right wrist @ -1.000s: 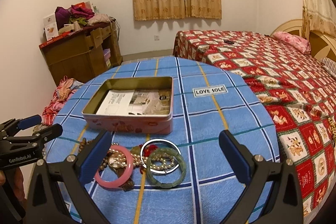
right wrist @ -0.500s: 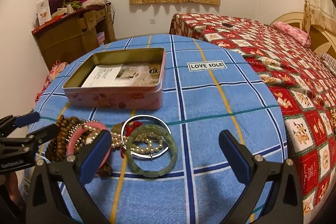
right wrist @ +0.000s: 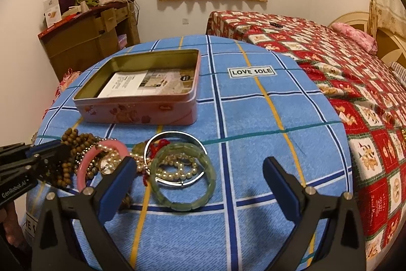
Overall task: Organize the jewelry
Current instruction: 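Grasp the brown bead bracelet with left gripper while right gripper grasps the jade bangle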
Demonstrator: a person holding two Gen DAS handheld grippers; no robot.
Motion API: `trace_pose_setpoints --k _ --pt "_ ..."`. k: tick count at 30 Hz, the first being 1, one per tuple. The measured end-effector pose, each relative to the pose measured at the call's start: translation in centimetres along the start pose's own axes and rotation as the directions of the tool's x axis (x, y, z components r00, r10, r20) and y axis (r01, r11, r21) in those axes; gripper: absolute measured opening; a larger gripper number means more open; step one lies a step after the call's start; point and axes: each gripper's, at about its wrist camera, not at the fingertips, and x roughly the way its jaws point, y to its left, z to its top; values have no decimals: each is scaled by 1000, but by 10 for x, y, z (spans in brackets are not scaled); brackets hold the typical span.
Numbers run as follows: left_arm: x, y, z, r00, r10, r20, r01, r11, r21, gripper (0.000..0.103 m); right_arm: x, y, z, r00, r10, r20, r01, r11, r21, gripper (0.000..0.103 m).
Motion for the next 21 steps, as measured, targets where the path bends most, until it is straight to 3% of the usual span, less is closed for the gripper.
trace_pose_setpoints --k 3,7,11,21 --pt "-3 0 2 1000 -1 13 1 1000 1 14 3 -1 -1 1000 13 -17 -13 1000 -4 86" --pt "-9 -1 4 999 4 34 -4 1000 13 14 5 1 -2 999 23 -28 -23 1000 -12 81" --pt "-7 0 4 1000 3 30 -3 1000 7 14 8 0 -3 998 45 -42 -45 999 -7 69" --pt "-3 -2 1 1000 -9 22 9 1000 10 14 16 2 0 995 71 -67 -72 997 -1 68"
